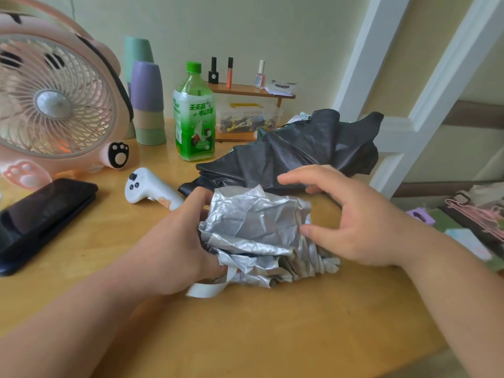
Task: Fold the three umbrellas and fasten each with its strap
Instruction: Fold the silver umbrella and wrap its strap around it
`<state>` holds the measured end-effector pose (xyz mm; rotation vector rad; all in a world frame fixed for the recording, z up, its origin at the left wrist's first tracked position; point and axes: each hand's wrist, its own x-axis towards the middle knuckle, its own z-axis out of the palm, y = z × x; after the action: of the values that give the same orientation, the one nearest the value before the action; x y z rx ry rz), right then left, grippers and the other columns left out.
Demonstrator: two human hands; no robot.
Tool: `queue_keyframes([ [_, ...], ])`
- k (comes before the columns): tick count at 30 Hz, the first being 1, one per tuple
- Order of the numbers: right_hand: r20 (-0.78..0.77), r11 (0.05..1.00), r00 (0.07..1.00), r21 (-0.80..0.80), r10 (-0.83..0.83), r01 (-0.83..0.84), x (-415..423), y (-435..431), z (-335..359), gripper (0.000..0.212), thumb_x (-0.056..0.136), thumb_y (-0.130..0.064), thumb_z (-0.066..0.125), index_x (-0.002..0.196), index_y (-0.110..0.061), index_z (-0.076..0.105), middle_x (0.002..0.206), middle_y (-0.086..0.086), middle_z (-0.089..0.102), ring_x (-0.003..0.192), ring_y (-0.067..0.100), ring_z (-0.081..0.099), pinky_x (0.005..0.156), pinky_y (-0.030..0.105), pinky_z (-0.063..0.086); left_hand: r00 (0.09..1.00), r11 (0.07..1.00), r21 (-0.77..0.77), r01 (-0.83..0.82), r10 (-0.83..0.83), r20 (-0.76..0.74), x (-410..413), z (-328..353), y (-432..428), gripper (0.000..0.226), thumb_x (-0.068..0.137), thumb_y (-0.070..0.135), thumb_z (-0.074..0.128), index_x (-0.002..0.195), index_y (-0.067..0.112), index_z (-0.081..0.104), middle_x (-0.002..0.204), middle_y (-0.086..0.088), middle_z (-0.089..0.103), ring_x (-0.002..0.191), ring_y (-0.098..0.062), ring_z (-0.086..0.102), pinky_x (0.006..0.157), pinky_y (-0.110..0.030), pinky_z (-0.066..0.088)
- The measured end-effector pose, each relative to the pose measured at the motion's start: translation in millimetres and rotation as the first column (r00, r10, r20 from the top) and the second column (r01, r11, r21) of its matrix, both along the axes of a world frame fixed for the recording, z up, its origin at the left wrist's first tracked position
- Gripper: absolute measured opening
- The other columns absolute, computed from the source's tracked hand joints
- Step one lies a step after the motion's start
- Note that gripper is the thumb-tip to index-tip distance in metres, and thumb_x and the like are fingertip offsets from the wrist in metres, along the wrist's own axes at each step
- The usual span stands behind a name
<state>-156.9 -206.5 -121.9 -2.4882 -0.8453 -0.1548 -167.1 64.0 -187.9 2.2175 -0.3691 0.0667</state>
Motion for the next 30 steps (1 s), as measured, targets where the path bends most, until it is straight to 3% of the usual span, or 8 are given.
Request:
queue_keyframes([
  [6,-0.121,0.999,0.993,-0.044,-0.013,0.008,6.8,-1.1,-2.2,0.081,0.086,-0.021,0.081,0.143,-0.058,0.038,0.144,-0.038,0.043,0.129,-0.025,0.035,0.104,-0.002,0.027,1.0,1.0,-0.015,0.003,-0.003,-0.005,0.5,0.8,-0.6,0.073,0.064,0.011,0.091,0.109,0.041,0.042,0.097,0.029,0.068,0.068,-0.003,0.07,0.061,-0.021,0.055],
  [14,-0.132,0.998,0.991,0.053,-0.026,0.034,27.7,1.5,-10.2,0.08,0.083,-0.025,0.084,0.141,-0.057,0.041,0.14,-0.028,0.053,0.135,-0.012,0.043,0.116,0.032,0.04,1.0,1.0,0.004,0.001,-0.001,0.015,2.7,-2.4,0.8,0.073,0.063,0.011,0.091,0.108,0.042,0.043,0.096,0.024,0.069,0.068,-0.007,0.07,0.063,-0.029,0.058],
  [17,-0.132,0.998,0.991,0.053,-0.012,0.019,33.7,4.2,-9.4,0.086,0.081,-0.027,0.085,0.147,-0.055,0.037,0.141,-0.027,0.051,0.136,-0.01,0.042,0.117,0.034,0.039,1.0,1.0,0.013,0.002,-0.002,0.028,2.7,-2.6,1.1,0.072,0.064,0.012,0.092,0.108,0.041,0.043,0.096,0.024,0.069,0.07,-0.006,0.07,0.065,-0.028,0.057],
  [20,-0.133,0.999,0.991,-0.007,0.032,-0.033,33.9,18.7,-11.2,0.105,0.077,-0.034,0.088,0.152,-0.059,0.019,0.147,-0.024,0.042,0.139,-0.009,0.036,0.119,0.029,0.034,0.999,1.0,0.017,0.009,-0.01,0.052,2.2,-2.3,0.2,0.071,0.064,0.013,0.092,0.108,0.039,0.043,0.095,0.026,0.069,0.073,-0.006,0.07,0.064,-0.025,0.055],
  [23,0.182,0.985,0.972,-0.113,0.149,-0.13,30.8,39.3,-14.5,0.098,0.084,-0.039,0.077,0.159,-0.044,0.014,0.146,-0.011,0.044,0.135,0.01,0.044,0.112,0.04,0.04,0.998,1.0,0.009,0.021,-0.021,0.066,1.8,-1.3,-0.9,0.068,0.064,0.016,0.092,0.104,0.037,0.043,0.095,0.026,0.067,0.073,-0.007,0.067,0.061,-0.02,0.051],
  [26,0.574,0.969,0.781,-0.166,0.246,-0.183,31.0,55.2,-17.5,0.083,0.088,-0.012,0.071,0.156,-0.023,0.024,0.126,0.006,0.059,0.111,0.029,0.057,0.09,0.05,0.045,0.996,0.999,0.009,0.037,-0.038,0.077,1.8,-1.2,0.3,0.063,0.06,0.034,0.09,0.097,0.038,0.039,0.093,0.02,0.065,0.074,-0.008,0.062,0.062,-0.021,0.049],
  [28,0.705,0.972,0.67,-0.164,0.234,-0.167,28.1,68.9,-19.1,0.077,0.088,0.004,0.059,0.152,-0.021,0.026,0.115,0.009,0.063,0.099,0.034,0.059,0.083,0.051,0.045,0.994,0.998,0.038,0.043,-0.046,0.097,2.9,-2.5,2.8,0.059,0.059,0.044,0.083,0.095,0.034,0.038,0.09,0.014,0.061,0.074,-0.011,0.059,0.062,-0.025,0.048],
  [30,0.761,0.988,0.63,-0.099,0.154,-0.121,25.9,75.3,-16.4,0.074,0.088,0.008,0.056,0.151,-0.02,0.029,0.105,0.009,0.065,0.092,0.034,0.06,0.08,0.052,0.044,0.995,0.998,0.064,0.027,-0.033,0.093,4.3,-3.7,5.3,0.064,0.057,0.049,0.083,0.096,0.029,0.037,0.086,0.01,0.061,0.074,-0.014,0.059,0.063,-0.03,0.05],
])
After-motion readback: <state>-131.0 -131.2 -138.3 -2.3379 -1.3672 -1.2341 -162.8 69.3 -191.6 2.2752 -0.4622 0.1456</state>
